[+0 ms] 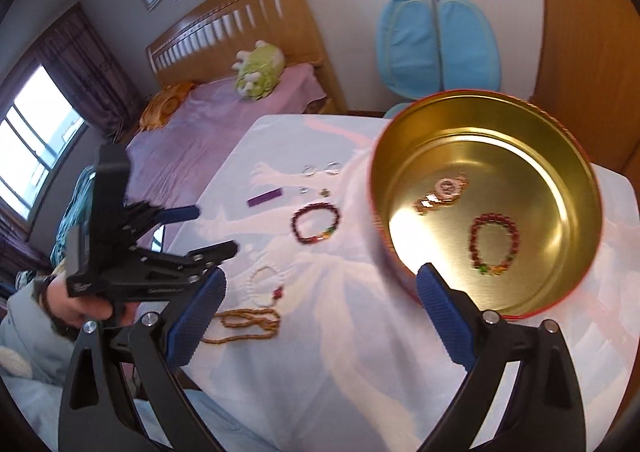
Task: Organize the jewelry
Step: 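Withdraw both tools from the tin toward the lipstick and second bracelet, then grasp the purple lipstick with the left tool while the right grasps the beaded bracelet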
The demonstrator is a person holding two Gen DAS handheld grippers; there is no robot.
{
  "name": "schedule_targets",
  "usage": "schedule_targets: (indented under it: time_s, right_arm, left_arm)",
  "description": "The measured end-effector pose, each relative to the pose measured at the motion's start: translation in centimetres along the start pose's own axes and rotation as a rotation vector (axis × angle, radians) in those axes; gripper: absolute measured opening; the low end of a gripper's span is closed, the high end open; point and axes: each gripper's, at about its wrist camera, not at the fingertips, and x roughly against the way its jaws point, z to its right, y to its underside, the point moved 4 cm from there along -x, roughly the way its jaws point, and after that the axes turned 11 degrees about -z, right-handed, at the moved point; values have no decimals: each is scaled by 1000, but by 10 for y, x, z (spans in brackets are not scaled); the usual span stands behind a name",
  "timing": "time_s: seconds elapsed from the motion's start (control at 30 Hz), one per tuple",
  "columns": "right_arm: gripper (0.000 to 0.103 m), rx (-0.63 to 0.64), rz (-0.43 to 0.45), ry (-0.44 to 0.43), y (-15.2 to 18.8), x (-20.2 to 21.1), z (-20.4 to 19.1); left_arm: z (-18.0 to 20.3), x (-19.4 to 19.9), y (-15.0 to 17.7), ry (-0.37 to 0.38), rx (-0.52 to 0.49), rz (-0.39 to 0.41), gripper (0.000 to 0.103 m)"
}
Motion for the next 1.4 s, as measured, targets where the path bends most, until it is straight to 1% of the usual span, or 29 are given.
schedule_targets:
  time_s: [0.07, 0.13, 0.2, 0.33, 0.4, 0.47, 0.63, 0.73, 0.83, 0.9, 0.93, 1.0, 1.1, 1.2, 1.23, 1.27, 1.3, 1.33, 1.4]
  right_arm:
    - [97, -5, -31, 7, -4, -16, -14]
    - [97, -52, -66, 8, -7, -36, -21]
    - [97, -88, -79, -3, -12, -54, -28]
    - [97, -208, -91, 64, -26, -87, -30]
    - [97, -255, -102, 102, -31, -101, -29]
    - [97, -298, -106, 156, -35, -114, -29]
    - [97, -409, -85, 253, -41, -137, -26]
    - [97, -483, -69, 331, -45, -148, -19]
    - [96, -550, -67, 372, -45, -158, -12]
    - [87, -584, -78, 388, -44, -163, -6]
    - [78, -598, -87, 396, -43, -166, -3]
    - [78, -623, -103, 406, -41, -171, 2]
    - [78, -646, -93, 443, -39, -173, 10]
    - [77, -650, -82, 469, -39, -176, 13]
    - [66, -637, -83, 489, -40, -177, 11]
    - [36, -609, -77, 512, -41, -177, 7]
    - [13, -578, -66, 503, -43, -177, 1]
    - [8, -540, -82, 493, -46, -179, -4]
    - [8, -501, -105, 498, -47, -180, -11]
  left_arm:
    - [-13, -13, -5, 16, -54, -12, 84]
    - [-26, -23, -11, 3, -96, -27, 84]
    - [-38, -30, -17, 17, -152, -10, 84]
    - [-58, -47, -29, 69, -229, -3, 84]
    - [-63, -53, -33, 102, -249, 4, 84]
    - [-67, -60, -38, 131, -275, 8, 84]
    - [-72, -72, -45, 170, -335, 25, 84]
    - [-75, -75, -47, 200, -360, 44, 84]
    - [-77, -77, -49, 219, -387, 60, 84]
    - [-75, -79, -50, 227, -400, 66, 84]
    - [-74, -80, -51, 231, -404, 65, 84]
    - [-73, -82, -51, 240, -410, 60, 84]
    - [-71, -82, -50, 245, -418, 69, 84]
    - [-68, -87, -51, 212, -430, 84, 84]
    - [-67, -90, -51, 200, -434, 83, 81]
    - [-66, -92, -50, 189, -441, 83, 68]
    - [-66, -90, -50, 150, -450, 114, 31]
    - [-65, -89, -49, 156, -465, 116, 10]
    - [-67, -86, -49, 189, -450, 90, 10]
